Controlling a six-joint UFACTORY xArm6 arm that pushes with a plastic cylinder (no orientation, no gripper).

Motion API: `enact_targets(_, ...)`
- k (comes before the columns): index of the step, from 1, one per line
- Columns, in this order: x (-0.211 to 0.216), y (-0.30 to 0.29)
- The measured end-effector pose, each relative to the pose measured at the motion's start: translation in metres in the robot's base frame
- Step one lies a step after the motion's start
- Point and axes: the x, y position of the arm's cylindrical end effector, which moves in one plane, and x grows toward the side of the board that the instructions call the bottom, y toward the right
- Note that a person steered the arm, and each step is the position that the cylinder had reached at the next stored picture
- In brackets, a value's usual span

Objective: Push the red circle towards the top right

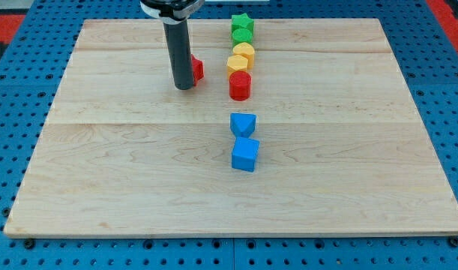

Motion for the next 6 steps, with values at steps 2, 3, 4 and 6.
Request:
enact_targets(2,0.014,0.005)
enact_targets(3,0.015,0.015)
enact_targets(4,0.015,0.039)
enact_targets(6,0.015,0.089)
